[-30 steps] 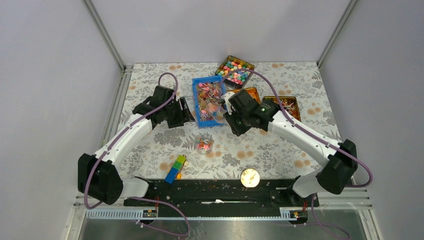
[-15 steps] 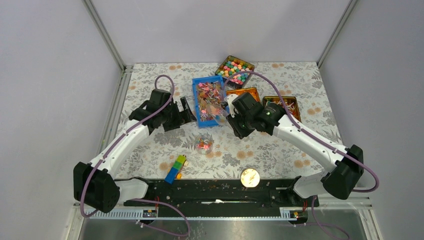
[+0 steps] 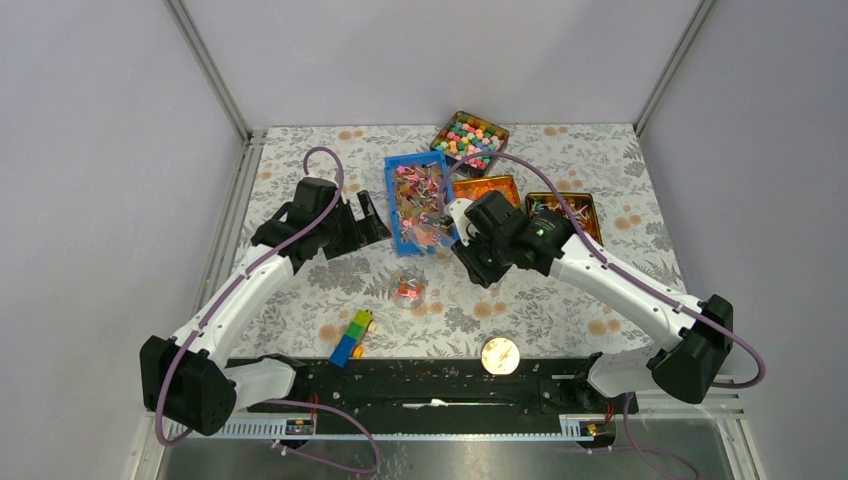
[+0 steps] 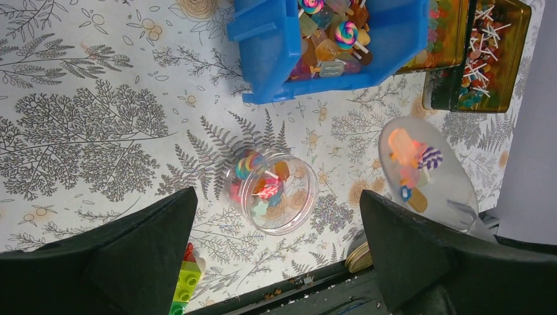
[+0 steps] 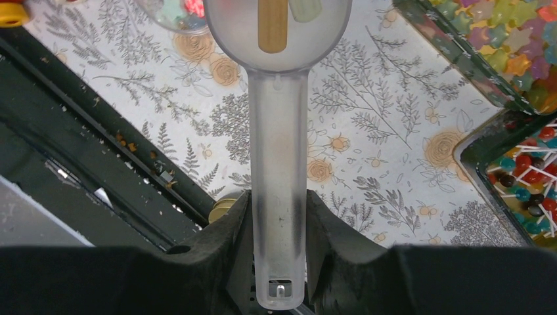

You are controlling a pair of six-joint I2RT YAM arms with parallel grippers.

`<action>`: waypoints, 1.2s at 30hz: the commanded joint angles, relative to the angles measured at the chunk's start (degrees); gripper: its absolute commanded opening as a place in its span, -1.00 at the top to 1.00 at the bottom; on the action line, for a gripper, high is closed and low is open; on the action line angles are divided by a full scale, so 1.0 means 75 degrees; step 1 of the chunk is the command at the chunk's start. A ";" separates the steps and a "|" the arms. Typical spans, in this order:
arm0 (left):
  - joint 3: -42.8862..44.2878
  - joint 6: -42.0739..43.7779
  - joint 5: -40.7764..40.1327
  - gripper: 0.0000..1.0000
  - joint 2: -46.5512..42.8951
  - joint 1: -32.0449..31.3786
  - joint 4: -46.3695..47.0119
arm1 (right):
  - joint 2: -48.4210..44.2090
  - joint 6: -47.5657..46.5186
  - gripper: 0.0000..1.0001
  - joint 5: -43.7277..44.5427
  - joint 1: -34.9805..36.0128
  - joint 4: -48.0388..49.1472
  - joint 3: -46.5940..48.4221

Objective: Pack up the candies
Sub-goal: Place the fake candies in the packing bottle.

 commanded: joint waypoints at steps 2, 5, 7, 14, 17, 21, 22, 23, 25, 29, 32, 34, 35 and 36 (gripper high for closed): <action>0.0185 0.0148 -0.0290 -0.98 -0.0199 0.0039 0.0404 | -0.0386 -0.0319 1.00 -0.0550 0.0226 -0.0255 -0.0015; 0.0249 0.0169 -0.0270 -0.98 -0.0132 0.0039 0.0404 | -0.0419 -0.0377 1.00 -0.0652 0.0309 -0.0398 -0.0037; 0.0267 0.0172 -0.0239 -0.98 -0.0093 0.0046 0.0405 | -0.0423 -0.0385 1.00 -0.0701 0.0361 -0.0486 -0.0035; 0.0276 0.0137 -0.0196 -0.98 0.0018 0.0040 0.0506 | -0.0295 -0.0444 1.00 -0.0922 0.0489 -0.0783 -0.0051; 0.0333 0.0138 -0.0157 -0.98 0.0134 0.0042 0.0511 | -0.0178 -0.0398 1.00 -0.1043 0.0507 -0.0907 -0.0022; 0.0396 0.0118 -0.0163 -0.98 0.0191 0.0040 0.0512 | 0.0015 -0.0407 1.00 -0.1170 0.0519 -0.1082 0.0095; 0.0407 0.0113 -0.0143 -0.98 0.0209 0.0039 0.0511 | 0.0070 -0.0431 1.00 -0.1193 0.0519 -0.1120 0.0155; 0.0396 0.0116 -0.0136 -0.98 0.0221 0.0039 0.0506 | 0.0132 -0.0457 1.00 -0.1224 0.0519 -0.1158 0.0202; 0.0376 0.0083 -0.0098 -0.98 0.0243 0.0039 0.0482 | 0.0299 -0.0545 1.00 -0.1286 0.0519 -0.1311 0.0342; 0.0295 0.0014 -0.0043 -0.98 0.0246 0.0042 0.0475 | 0.0666 -0.0618 1.00 -0.1309 0.0530 -0.1574 0.0649; 0.0245 -0.0020 -0.0049 -0.98 0.0237 0.0039 0.0475 | 0.0926 -0.0587 1.00 -0.1166 0.0530 -0.1808 0.0883; 0.0242 -0.0029 -0.0079 -0.98 0.0250 0.0043 0.0475 | 0.1085 -0.0528 1.00 -0.1090 0.0530 -0.1988 0.1040; 0.0251 -0.0039 -0.0075 -0.98 0.0267 0.0041 0.0475 | 0.1165 -0.0496 1.00 -0.1092 0.0530 -0.2052 0.1101; 0.0266 -0.0054 -0.0063 -0.98 0.0283 0.0040 0.0475 | 0.1251 -0.0471 1.00 -0.1097 0.0530 -0.2129 0.1171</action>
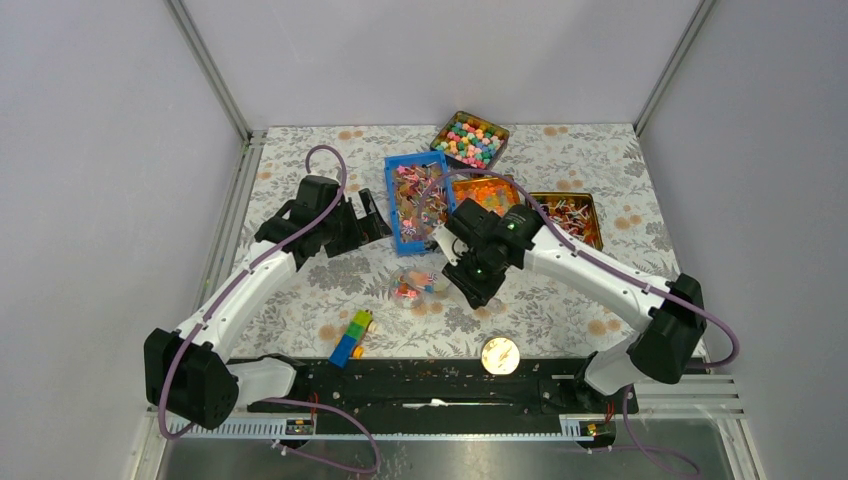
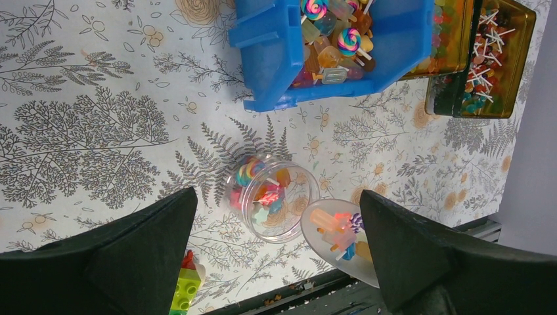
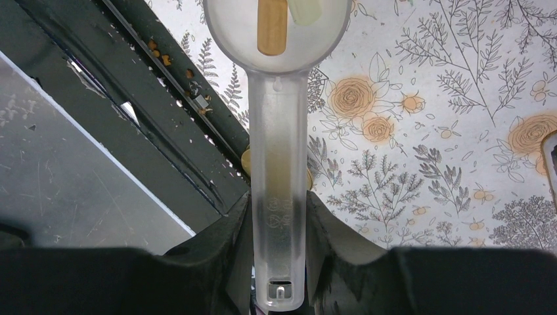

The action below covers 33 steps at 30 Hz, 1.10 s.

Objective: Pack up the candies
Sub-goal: Place the fake candies in the packing bottle.

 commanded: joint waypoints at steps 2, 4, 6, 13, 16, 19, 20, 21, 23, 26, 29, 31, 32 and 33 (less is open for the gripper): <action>0.0240 -0.0080 0.0025 -0.98 0.0106 0.0034 0.0321 | 0.0329 0.0051 1.00 -0.0027 0.0084 -0.0560 0.0591; 0.0274 -0.0073 0.0054 -0.98 0.0142 0.0035 0.0315 | 0.0462 0.0064 1.00 -0.0042 0.0084 -0.0671 0.0666; 0.0309 -0.0032 0.0065 -0.98 0.0182 0.0034 0.0298 | 0.0556 0.0074 1.00 -0.0070 0.0084 -0.0750 0.0726; 0.0345 0.0055 0.0101 -0.98 0.0247 0.0034 0.0259 | 0.0849 0.0085 1.00 -0.0073 0.0096 -0.1051 0.1022; 0.0334 0.0092 0.0108 -0.98 0.0257 0.0037 0.0252 | 0.0986 0.0049 1.00 -0.0093 0.0107 -0.1249 0.1231; 0.0333 0.0092 0.0132 -0.98 0.0278 0.0034 0.0239 | 0.1105 0.0055 1.00 -0.0200 0.0120 -0.1421 0.1404; 0.0335 0.0095 0.0139 -0.98 0.0288 0.0034 0.0239 | 0.1149 0.0070 1.00 -0.0221 0.0120 -0.1471 0.1461; 0.0329 0.0095 0.0156 -0.98 0.0292 0.0034 0.0233 | 0.1189 0.0077 1.00 -0.0238 0.0136 -0.1521 0.1518; 0.0326 0.0095 0.0139 -0.98 0.0283 0.0034 0.0239 | 0.1305 0.0076 1.00 -0.0230 0.0166 -0.1663 0.1631; 0.0344 0.0104 0.0151 -0.98 0.0302 0.0034 0.0239 | 0.1431 0.0159 1.00 -0.0185 0.0178 -0.1856 0.1774; 0.0341 0.0109 0.0195 -0.98 0.0328 0.0034 0.0242 | 0.1570 0.0219 1.00 -0.0160 0.0190 -0.2009 0.1892; 0.0344 0.0130 0.0231 -0.98 0.0338 0.0034 0.0239 | 0.1667 0.0298 1.00 -0.0138 0.0190 -0.2139 0.2004; 0.0344 0.0136 0.0236 -0.98 0.0341 0.0037 0.0239 | 0.1715 0.0320 1.00 -0.0142 0.0196 -0.2199 0.2084; 0.0339 0.0137 0.0249 -0.98 0.0338 0.0034 0.0230 | 0.1759 0.0354 1.00 -0.0147 0.0201 -0.2270 0.2167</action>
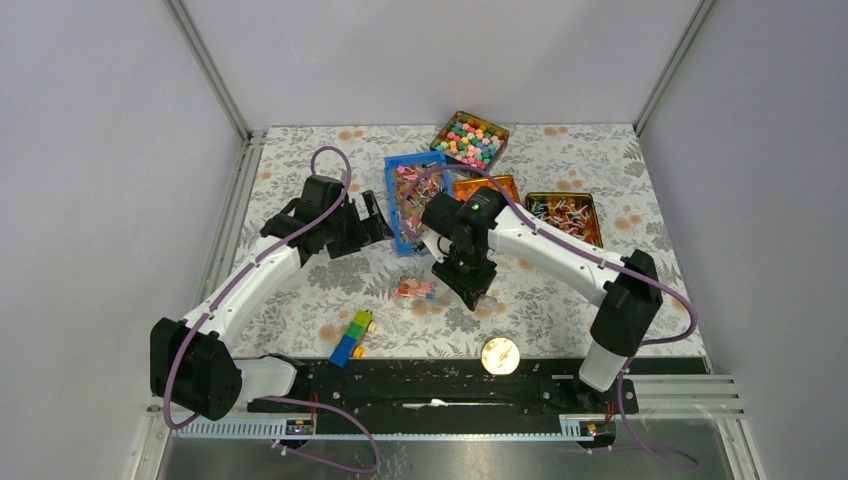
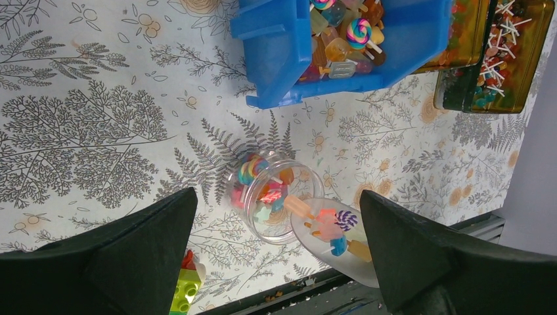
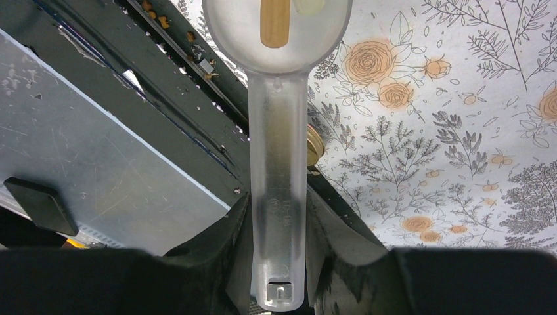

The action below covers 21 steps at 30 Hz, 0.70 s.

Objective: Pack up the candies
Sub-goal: Place the fake candies in the packing bottle.

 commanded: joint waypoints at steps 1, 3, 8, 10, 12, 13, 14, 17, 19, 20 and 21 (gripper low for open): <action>0.0323 0.0135 0.0107 -0.98 0.0023 0.0034 0.0236 | 0.0182 0.0198 1.00 -0.0109 0.0088 -0.0618 0.0591; 0.0320 0.0154 0.0106 -0.98 0.0017 0.0037 0.0225 | 0.0311 0.0254 1.00 -0.0081 0.0089 -0.0801 0.0785; 0.0305 0.0188 0.0084 -0.98 -0.0018 0.0034 0.0179 | 0.0540 0.0354 1.00 -0.0135 0.0109 -0.1113 0.1200; 0.0286 0.0195 0.0085 -0.98 -0.0041 0.0034 0.0166 | 0.0596 0.0438 1.00 -0.0231 0.0111 -0.1188 0.1319; 0.0267 0.0202 0.0130 -0.98 -0.0047 0.0037 0.0187 | 0.0706 0.0516 1.00 -0.0386 0.0117 -0.1287 0.1525; 0.0257 0.0210 0.0151 -0.98 -0.0047 0.0034 0.0189 | 0.0765 0.0577 1.00 -0.0425 0.0128 -0.1331 0.1634; 0.0245 0.0217 0.0152 -0.98 -0.0053 0.0034 0.0189 | 0.0836 0.0596 1.00 -0.0451 0.0134 -0.1399 0.1711; 0.0219 0.0209 0.0141 -0.98 -0.0088 0.0035 0.0189 | 0.1005 0.0830 1.00 -0.0492 0.0158 -0.1540 0.1902; 0.0209 0.0206 0.0154 -0.98 -0.0098 0.0034 0.0189 | 0.1074 0.0904 1.00 -0.0503 0.0167 -0.1630 0.1980; 0.0207 0.0214 0.0154 -0.98 -0.0114 0.0034 0.0189 | 0.1090 0.0939 1.00 -0.0503 0.0170 -0.1650 0.1989; 0.0207 0.0216 0.0161 -0.98 -0.0127 0.0034 0.0189 | 0.1097 0.0965 1.00 -0.0513 0.0170 -0.1678 0.1987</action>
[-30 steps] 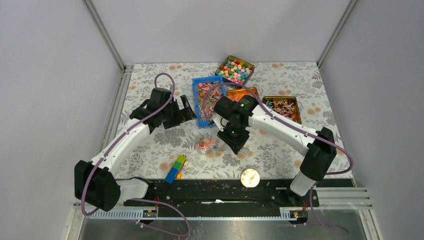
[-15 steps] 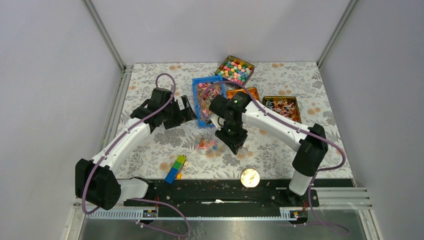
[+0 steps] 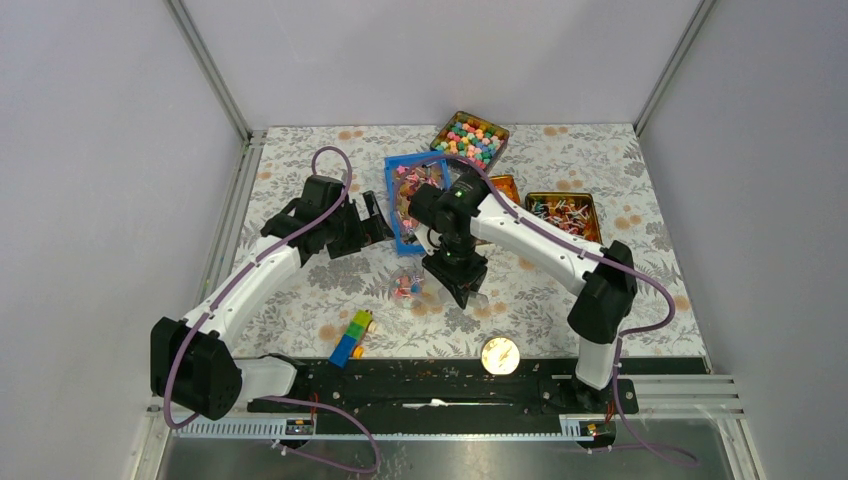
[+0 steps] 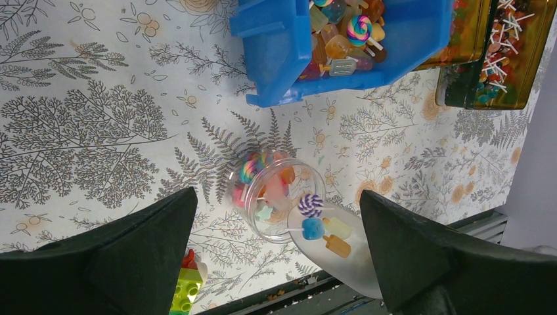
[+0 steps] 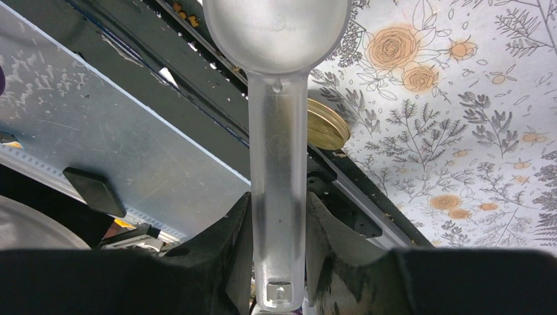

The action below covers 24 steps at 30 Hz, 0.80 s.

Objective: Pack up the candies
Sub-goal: Place the fake candies in the packing bottle.

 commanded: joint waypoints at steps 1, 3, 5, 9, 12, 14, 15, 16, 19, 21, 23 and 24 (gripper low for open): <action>0.0204 0.0133 0.0104 -0.98 -0.0164 0.0034 0.0195 | 0.0070 0.0298 1.00 -0.0240 0.0107 -0.0510 0.0302; 0.0204 0.0139 0.0102 -0.98 -0.0173 0.0034 0.0195 | 0.0055 0.0340 1.00 -0.0218 0.0109 -0.0531 0.0202; 0.0196 0.0126 0.0086 -0.98 -0.0189 0.0034 0.0195 | 0.0026 0.0375 1.00 -0.0200 0.0109 -0.0533 0.0084; 0.0182 0.0117 0.0098 -0.98 -0.0206 0.0034 0.0201 | 0.0085 0.0445 1.00 -0.0305 0.0112 -0.0665 0.0196; 0.0155 0.0107 0.0090 -0.98 -0.0225 0.0034 0.0195 | 0.0211 0.0475 1.00 -0.0398 0.0109 -0.0861 0.0404; 0.0148 0.0092 0.0089 -0.98 -0.0224 0.0034 0.0195 | 0.0254 0.0497 1.00 -0.0410 0.0109 -0.0929 0.0503; 0.0145 0.0086 0.0087 -0.98 -0.0235 0.0034 0.0195 | 0.0273 0.0499 1.00 -0.0410 0.0103 -0.0958 0.0536; 0.0145 0.0084 0.0091 -0.98 -0.0236 0.0034 0.0195 | 0.0275 0.0510 1.00 -0.0410 0.0108 -0.0970 0.0550; 0.0134 0.0084 0.0086 -0.98 -0.0260 0.0035 0.0195 | 0.0266 0.0511 1.00 -0.0410 0.0110 -0.1006 0.0581; 0.0133 0.0082 0.0086 -0.98 -0.0271 0.0034 0.0195 | 0.0233 0.0511 1.00 -0.0388 0.0109 -0.1004 0.0584; 0.0144 0.0069 0.0085 -0.98 -0.0269 0.0034 0.0194 | 0.0216 0.0502 1.00 -0.0378 0.0109 -0.1004 0.0604; 0.0145 0.0074 0.0085 -0.98 -0.0272 0.0034 0.0195 | 0.0217 0.0500 1.00 -0.0370 0.0107 -0.1004 0.0613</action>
